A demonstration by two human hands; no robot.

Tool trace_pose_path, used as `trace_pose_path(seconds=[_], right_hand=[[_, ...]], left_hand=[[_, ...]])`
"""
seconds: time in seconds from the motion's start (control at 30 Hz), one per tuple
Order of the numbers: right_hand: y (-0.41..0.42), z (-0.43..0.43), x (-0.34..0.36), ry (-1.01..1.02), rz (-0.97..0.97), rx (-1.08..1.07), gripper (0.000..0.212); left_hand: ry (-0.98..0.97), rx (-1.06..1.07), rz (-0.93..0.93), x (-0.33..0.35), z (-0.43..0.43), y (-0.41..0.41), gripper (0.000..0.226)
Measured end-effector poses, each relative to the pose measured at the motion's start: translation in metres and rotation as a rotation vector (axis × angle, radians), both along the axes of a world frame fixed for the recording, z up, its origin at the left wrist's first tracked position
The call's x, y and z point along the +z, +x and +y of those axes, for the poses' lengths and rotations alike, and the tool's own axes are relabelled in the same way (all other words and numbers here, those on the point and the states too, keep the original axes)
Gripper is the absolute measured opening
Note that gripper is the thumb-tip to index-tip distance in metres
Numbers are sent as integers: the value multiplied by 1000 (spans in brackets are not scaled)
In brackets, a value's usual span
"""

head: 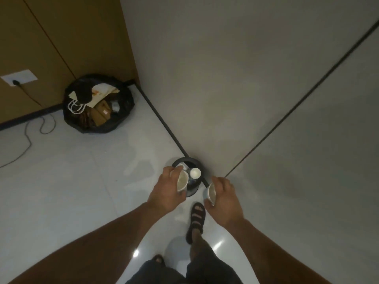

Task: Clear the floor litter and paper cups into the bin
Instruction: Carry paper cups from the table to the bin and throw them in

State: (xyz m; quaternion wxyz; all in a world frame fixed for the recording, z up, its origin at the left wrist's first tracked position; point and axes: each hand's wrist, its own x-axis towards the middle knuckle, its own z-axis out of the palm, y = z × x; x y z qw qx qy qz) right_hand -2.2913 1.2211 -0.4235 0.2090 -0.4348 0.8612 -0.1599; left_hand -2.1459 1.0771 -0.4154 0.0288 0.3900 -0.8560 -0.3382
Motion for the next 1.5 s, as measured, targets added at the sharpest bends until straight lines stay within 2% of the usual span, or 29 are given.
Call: trace_pose_path(seconds=[0.23,0.37,0.47,0.63,0.8,0.97,1.17,1.33,1.5], right_hand=[[-73,-85,-93,68,-23,86,73],[-109,-119,-184,96,-67,44,76],[-121,-140,-263,116,7,87,75],[-128,-158,-375,90,37,52,81],[-129,-163,-447,46,82,78,86],[-129,-164,-484,5,128,132,99],[-129,-163,-494,124,131,201,119],[-128,-170,-471,195,112,243,124],[-115,-178,-409,189,130,283,124]], left_hand=[[104,161,-43,-99,-57,-71,74],[123,269,-2,-189,-80,-95,67],[175,360,6,-264,-96,-108,63],[227,335,5,-379,-112,-130,74],[223,280,-56,-452,-112,-145,77],[109,174,-55,-483,-100,-142,72],[97,-88,-149,-503,-92,-125,99],[137,-44,-136,-482,-104,-121,106],[98,22,-220,-419,-127,-92,108]])
